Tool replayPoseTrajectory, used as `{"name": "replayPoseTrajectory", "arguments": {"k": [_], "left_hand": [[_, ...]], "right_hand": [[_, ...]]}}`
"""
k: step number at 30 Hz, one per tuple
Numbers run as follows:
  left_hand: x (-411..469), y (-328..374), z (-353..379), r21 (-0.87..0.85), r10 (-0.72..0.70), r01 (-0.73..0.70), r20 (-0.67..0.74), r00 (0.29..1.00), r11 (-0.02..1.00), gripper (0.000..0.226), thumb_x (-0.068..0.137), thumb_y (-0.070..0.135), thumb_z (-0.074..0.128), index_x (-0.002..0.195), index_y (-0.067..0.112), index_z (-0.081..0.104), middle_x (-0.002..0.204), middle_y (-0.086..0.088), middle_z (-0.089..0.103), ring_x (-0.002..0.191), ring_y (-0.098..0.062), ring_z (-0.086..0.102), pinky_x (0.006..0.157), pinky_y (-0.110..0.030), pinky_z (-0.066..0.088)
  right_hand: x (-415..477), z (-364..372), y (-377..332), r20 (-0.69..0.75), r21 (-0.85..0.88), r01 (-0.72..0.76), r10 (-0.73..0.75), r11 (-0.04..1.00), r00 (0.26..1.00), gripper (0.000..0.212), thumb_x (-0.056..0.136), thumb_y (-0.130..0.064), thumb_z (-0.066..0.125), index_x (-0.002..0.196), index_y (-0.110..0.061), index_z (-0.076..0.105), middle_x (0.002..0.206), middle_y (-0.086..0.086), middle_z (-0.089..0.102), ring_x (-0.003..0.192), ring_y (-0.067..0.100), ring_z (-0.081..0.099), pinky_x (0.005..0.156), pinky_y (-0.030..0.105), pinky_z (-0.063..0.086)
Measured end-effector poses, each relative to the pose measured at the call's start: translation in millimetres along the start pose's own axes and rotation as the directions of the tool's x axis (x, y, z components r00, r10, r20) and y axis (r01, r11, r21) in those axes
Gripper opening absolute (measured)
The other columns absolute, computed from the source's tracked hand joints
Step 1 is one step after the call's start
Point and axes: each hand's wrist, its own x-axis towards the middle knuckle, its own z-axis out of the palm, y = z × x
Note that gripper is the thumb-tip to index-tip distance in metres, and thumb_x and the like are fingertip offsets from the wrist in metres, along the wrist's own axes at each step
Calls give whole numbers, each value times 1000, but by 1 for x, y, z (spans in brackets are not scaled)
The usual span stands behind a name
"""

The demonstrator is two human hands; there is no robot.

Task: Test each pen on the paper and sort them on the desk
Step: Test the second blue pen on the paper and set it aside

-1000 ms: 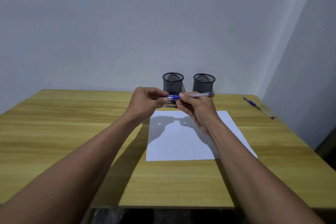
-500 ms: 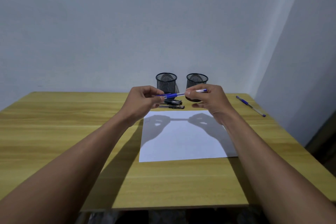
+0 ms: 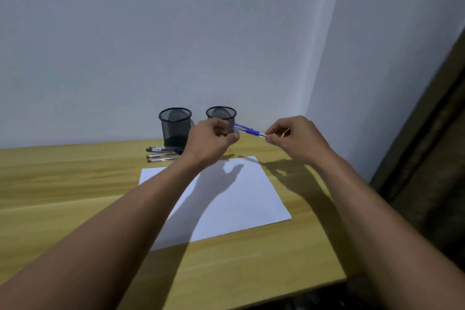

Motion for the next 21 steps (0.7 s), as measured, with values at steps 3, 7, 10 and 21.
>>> {"name": "replayPoseTrajectory", "arguments": {"k": [3,7,10,21], "left_hand": [[18,2,38,174,47,-65,108,993,983,39,80,37,77,113,15,71,106,1,73,98,-12,67,93,-29,51],[43,2,84,349,60,-163,289,956,923,54,82,42,74,127,14,65,123,-4,68,111,-19,64,96,-31,49],[66,3,110,429,33,-208,381,924,879,62,80,44,75,132,13,60,133,-7,63,122,-23,59,102,-35,47],[95,-15,151,612,-83,-233,443,893,755,62,79,61,66,124,19,66,126,-5,66,116,-26,59,93,-33,50]], "right_hand": [[-1,-7,38,-61,-31,-101,99,994,993,6,87,-24,73,84,-24,78,76,-12,69,71,5,59,60,22,41],[0,-1,82,-129,-83,-243,231,967,964,12,90,-24,66,86,-23,77,83,-6,72,77,16,66,68,31,52],[5,8,107,-124,-121,-306,291,944,948,14,88,-25,63,87,-23,77,86,-1,76,81,23,70,75,37,59],[29,27,128,-104,-262,-250,230,932,967,20,96,-32,65,104,-18,78,105,5,75,96,25,67,83,40,57]]}}
